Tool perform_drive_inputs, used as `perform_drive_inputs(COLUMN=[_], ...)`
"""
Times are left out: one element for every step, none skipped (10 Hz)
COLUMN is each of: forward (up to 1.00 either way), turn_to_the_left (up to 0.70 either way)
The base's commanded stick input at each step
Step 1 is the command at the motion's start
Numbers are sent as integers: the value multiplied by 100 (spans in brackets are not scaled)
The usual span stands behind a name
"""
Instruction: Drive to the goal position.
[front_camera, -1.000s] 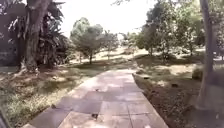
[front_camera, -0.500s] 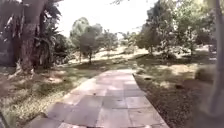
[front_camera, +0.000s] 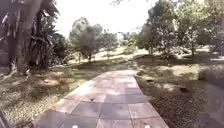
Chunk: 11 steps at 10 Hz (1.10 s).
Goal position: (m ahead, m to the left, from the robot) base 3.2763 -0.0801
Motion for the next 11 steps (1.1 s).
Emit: perform_drive_inputs(forward=[45, 45, 45, 45, 45, 45, 45, 45, 45, 45, 45], turn_to_the_left=[0, 0, 0, 0, 0, -3, -15, -27, -27, -27, -27])
